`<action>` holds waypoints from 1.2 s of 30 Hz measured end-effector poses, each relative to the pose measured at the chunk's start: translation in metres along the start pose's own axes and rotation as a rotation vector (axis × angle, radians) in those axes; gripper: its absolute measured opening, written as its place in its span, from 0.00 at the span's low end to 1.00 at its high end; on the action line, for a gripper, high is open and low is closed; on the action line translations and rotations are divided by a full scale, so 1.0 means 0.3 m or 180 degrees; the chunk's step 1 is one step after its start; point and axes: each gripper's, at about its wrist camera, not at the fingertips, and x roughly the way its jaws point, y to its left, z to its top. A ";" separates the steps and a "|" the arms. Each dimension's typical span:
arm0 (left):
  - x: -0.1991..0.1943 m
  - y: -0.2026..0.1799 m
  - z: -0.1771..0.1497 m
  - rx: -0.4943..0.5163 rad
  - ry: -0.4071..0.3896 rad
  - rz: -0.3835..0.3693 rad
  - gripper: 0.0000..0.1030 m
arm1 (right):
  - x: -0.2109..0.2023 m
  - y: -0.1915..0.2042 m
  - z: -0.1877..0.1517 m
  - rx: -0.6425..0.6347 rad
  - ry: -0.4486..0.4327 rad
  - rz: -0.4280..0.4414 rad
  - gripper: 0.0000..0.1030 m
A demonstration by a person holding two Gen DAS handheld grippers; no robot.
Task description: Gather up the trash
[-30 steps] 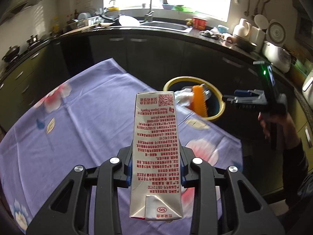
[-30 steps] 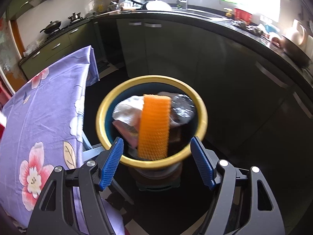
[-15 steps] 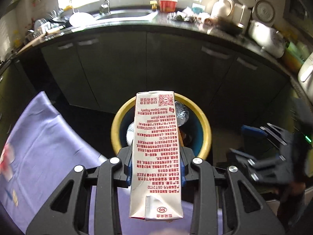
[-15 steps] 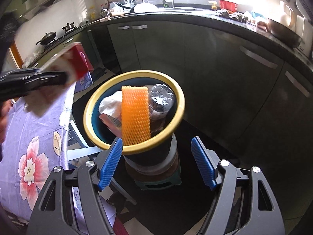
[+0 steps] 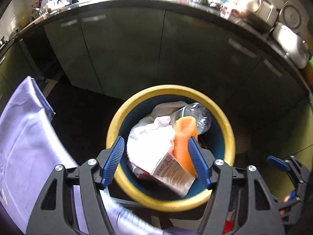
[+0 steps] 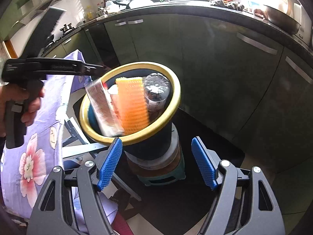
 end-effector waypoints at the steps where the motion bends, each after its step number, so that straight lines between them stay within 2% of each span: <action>1: -0.036 0.002 -0.011 -0.0001 -0.0062 -0.0010 0.62 | -0.006 0.010 -0.003 -0.0009 -0.0009 0.0013 0.71; 4: -0.202 0.031 -0.081 -0.0042 -0.0360 -0.0007 0.67 | -0.032 0.050 -0.014 -0.0063 -0.0045 0.0071 0.73; 6: -0.317 0.053 -0.150 -0.0064 -0.0579 0.0048 0.75 | -0.049 0.079 -0.022 -0.0109 -0.0063 0.0110 0.74; 9: -0.509 0.091 -0.286 -0.0080 -0.0937 0.0275 0.87 | -0.082 0.148 -0.037 -0.0233 -0.0092 0.0188 0.74; 12: -0.671 0.139 -0.442 -0.0147 -0.1144 0.0641 0.88 | -0.122 0.230 -0.045 -0.0392 -0.0137 0.0277 0.77; 15: -0.827 0.223 -0.628 -0.0444 -0.1320 0.0969 0.92 | -0.159 0.317 -0.051 -0.0568 -0.0218 0.0311 0.84; 18: -0.947 0.303 -0.794 -0.0777 -0.1424 0.1122 0.93 | -0.196 0.390 -0.060 -0.0689 -0.0301 0.0369 0.91; 20: -1.004 0.342 -0.883 -0.0955 -0.1448 0.1231 0.93 | -0.225 0.437 -0.073 -0.0766 -0.0357 0.0392 0.95; 26: -1.149 0.394 -1.106 -0.1355 -0.1599 0.1536 0.93 | -0.301 0.534 -0.126 -0.0959 -0.0476 0.0329 0.95; 30: -1.202 0.378 -1.196 -0.1465 -0.1706 0.1591 0.93 | -0.356 0.563 -0.161 -0.1011 -0.0545 0.0355 0.95; 36: -1.220 0.338 -1.252 -0.1475 -0.1763 0.1552 0.93 | -0.438 0.575 -0.196 -0.1034 -0.0697 0.0374 0.95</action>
